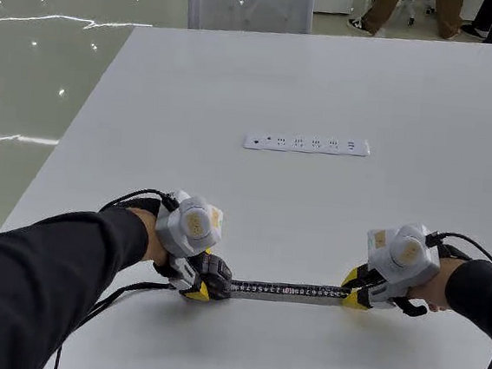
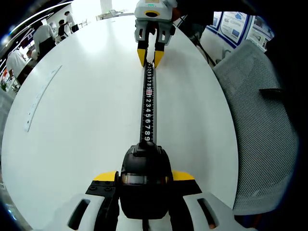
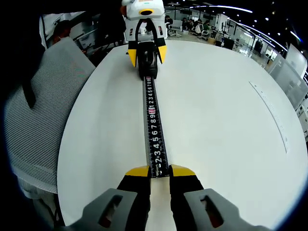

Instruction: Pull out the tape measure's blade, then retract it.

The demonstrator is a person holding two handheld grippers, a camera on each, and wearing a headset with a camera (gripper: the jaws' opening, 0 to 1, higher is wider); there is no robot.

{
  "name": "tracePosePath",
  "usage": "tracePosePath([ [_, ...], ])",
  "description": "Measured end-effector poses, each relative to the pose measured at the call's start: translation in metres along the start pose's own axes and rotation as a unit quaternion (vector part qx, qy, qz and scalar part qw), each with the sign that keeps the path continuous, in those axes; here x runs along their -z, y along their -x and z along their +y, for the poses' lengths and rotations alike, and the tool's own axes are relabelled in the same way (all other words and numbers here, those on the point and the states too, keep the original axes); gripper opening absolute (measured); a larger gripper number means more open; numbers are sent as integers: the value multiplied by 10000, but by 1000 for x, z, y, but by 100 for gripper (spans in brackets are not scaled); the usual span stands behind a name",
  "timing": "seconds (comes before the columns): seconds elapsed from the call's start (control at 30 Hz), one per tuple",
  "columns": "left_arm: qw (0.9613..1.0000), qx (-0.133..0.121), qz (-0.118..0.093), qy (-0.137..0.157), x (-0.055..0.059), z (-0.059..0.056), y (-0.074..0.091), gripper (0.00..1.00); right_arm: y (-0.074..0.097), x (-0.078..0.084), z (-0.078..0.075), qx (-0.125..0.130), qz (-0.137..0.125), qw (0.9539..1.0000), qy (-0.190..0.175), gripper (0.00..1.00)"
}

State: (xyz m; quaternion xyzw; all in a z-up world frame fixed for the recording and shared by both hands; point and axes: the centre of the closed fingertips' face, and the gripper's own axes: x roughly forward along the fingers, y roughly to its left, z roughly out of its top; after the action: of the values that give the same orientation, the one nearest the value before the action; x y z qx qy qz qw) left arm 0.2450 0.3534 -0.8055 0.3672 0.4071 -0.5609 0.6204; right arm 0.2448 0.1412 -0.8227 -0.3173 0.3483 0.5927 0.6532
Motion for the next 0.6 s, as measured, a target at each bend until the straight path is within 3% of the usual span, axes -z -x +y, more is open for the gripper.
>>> tracePosePath([
  [0.6, 10000, 2, 7, 15, 0, 0, 0, 36, 16, 24, -5, 68, 177, 9997, -125, 11],
])
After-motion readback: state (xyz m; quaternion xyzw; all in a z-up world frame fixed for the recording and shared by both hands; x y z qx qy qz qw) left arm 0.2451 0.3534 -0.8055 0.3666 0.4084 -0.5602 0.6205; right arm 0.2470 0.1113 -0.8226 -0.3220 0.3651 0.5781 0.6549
